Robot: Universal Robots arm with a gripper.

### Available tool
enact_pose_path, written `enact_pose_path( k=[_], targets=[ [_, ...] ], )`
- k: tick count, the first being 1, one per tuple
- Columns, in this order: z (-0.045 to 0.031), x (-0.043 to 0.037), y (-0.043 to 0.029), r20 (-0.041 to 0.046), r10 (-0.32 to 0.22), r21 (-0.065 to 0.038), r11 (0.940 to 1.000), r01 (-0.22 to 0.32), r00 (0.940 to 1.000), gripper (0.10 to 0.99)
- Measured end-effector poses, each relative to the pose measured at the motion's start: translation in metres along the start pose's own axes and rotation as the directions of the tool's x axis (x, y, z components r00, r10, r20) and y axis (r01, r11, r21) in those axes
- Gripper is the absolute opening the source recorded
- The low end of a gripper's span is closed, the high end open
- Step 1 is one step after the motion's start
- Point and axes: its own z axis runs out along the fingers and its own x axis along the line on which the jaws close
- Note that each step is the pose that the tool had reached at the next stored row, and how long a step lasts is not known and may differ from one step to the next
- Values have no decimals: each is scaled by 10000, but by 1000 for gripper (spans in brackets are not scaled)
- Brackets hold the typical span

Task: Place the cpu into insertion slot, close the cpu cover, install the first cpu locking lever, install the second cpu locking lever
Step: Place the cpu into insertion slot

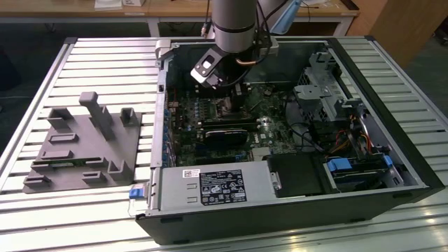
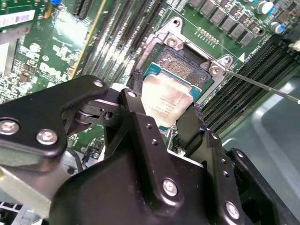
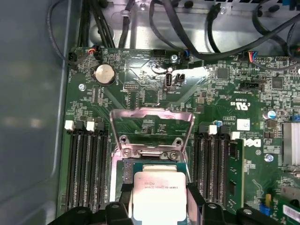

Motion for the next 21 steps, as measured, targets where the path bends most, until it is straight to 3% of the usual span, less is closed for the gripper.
enact_pose_path(
  k=[10, 18, 19, 21],
  targets=[
    [114, 19, -28, 19, 248, -4, 9997, -248, 9997, 541],
    [150, 28, -56, 4, 285, -4, 9996, -285, 9996, 541],
    [151, 28, -57, 1, 280, -10, 9996, -280, 9996, 541],
    [158, 28, -67, 0, 265, -126, 9996, -265, 9996, 541]
  ],
)
